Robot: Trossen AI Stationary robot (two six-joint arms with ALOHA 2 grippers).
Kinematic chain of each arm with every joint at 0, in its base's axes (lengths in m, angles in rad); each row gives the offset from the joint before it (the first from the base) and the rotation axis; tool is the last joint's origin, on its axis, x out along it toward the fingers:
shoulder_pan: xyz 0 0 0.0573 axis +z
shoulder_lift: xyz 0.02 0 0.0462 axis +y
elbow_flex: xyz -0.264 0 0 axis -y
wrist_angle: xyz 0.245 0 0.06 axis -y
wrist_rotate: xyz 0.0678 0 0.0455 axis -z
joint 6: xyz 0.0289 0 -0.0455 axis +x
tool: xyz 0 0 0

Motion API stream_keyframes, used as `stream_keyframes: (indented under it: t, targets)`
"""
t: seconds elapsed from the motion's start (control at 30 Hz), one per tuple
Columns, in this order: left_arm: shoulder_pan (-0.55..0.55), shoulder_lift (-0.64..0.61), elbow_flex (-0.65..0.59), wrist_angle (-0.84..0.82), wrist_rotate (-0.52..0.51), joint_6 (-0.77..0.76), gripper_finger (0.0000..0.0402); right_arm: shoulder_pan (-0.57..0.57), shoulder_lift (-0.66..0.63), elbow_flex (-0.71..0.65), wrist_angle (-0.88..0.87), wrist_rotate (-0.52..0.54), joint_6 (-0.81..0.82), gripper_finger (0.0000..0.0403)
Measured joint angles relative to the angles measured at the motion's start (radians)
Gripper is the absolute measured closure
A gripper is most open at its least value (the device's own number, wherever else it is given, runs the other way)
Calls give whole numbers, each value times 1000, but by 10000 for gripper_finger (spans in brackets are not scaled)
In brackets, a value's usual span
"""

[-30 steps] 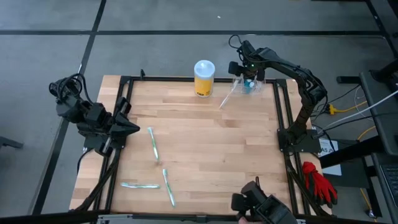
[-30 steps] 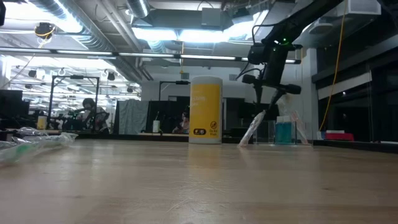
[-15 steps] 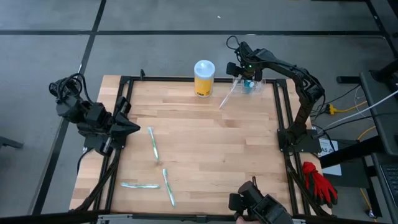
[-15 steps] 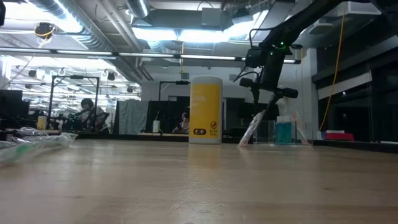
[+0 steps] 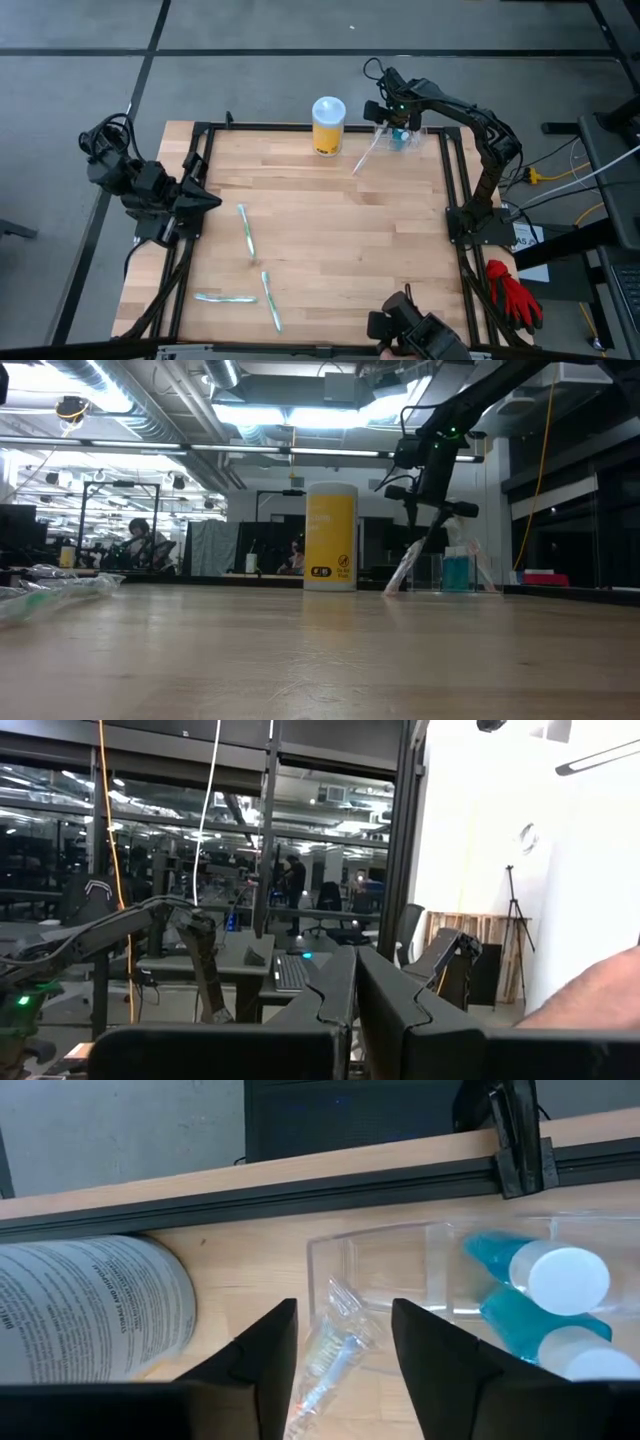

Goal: Pick & Place toothbrushing station
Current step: Put the orange toothbrush into the transparent organizer

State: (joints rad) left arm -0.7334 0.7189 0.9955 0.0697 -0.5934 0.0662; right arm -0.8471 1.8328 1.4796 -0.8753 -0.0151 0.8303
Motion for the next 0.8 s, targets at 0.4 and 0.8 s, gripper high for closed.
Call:
stream_keyframes:
  t: [0.4, 0.8]
  targets:
    - [0, -5, 0, -14, 2, 8, 394, 6, 0, 0, 0, -12, -27, 287]
    - [0, -10, 0, -15, 3, 20, 394, 24, -1, -4, -51, -28, -69, 289]
